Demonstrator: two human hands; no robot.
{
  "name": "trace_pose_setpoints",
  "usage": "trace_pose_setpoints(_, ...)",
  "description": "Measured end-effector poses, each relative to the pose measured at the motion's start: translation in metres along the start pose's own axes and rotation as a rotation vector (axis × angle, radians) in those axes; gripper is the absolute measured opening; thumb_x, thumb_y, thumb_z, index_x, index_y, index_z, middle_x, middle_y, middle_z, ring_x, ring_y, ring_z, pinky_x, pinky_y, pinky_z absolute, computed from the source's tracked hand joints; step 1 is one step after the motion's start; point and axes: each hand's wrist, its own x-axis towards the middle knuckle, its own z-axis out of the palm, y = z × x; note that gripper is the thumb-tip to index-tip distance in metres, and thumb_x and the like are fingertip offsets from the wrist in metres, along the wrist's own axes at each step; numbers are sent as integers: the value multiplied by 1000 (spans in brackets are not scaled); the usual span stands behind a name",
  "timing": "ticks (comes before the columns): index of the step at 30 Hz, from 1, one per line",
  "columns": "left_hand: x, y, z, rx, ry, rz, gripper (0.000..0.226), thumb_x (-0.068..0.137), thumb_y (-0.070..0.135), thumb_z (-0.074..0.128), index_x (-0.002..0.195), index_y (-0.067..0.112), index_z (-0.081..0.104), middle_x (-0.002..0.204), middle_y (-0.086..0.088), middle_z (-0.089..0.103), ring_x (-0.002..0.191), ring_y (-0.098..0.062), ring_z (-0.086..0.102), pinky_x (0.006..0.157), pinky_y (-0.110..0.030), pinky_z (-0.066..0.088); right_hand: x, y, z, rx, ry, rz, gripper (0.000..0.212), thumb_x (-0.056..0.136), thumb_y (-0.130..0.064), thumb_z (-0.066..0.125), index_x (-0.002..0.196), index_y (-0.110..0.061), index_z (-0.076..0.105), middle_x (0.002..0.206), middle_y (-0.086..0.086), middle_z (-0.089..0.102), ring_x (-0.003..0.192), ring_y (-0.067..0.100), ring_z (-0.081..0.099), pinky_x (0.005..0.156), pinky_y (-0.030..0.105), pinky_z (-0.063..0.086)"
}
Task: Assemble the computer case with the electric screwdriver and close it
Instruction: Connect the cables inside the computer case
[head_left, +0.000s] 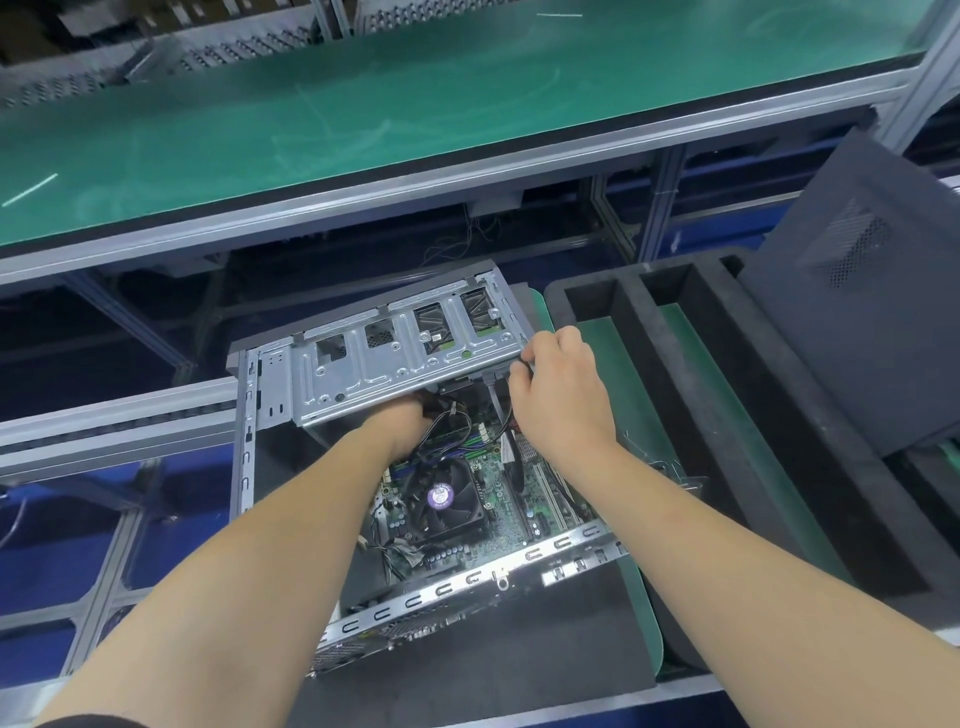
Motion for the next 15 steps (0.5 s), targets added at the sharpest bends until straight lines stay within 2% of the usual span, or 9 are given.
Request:
trace_pose_setpoints(3, 2, -3, 0, -18, 19, 12, 10, 104, 19, 47, 101, 17, 56, 76, 0, 55, 63, -13, 51, 51, -23, 35, 0, 0, 0, 4, 0, -2, 17, 106, -30, 51, 110, -16, 58, 112, 0, 45, 100, 22, 46, 75, 39, 50)
trace_pose_setpoints(8, 2, -4, 1, -4, 29, 4, 13, 104, 16, 46, 98, 14, 57, 71, -1, 52, 60, -13, 48, 50, -24, 33, 1, 0, 2, -3, 3, -8, 15, 106, -30, 51, 108, -17, 58, 108, -3, 40, 98, 20, 44, 73, 37, 47)
trace_pose_setpoints(12, 2, -4, 0, 4, 41, 6, 23, 105, 12, 45, 113, 4, 64, 72, 1, 48, 61, -12, 46, 66, -28, 39, 1, 0, 1, 1, 4, -5, 15, 106, -30, 51, 109, -17, 58, 109, -2, 41, 100, 21, 46, 76, 39, 49)
trace_pose_setpoints(15, 0, -2, 0, 31, 58, 18, 24, 104, 10, 45, 117, 2, 64, 73, 0, 48, 67, -18, 50, 72, -31, 41, 1, 0, 1, 4, 0, -4, 16, 106, -31, 51, 111, -17, 58, 110, -2, 42, 100, 20, 46, 76, 38, 50)
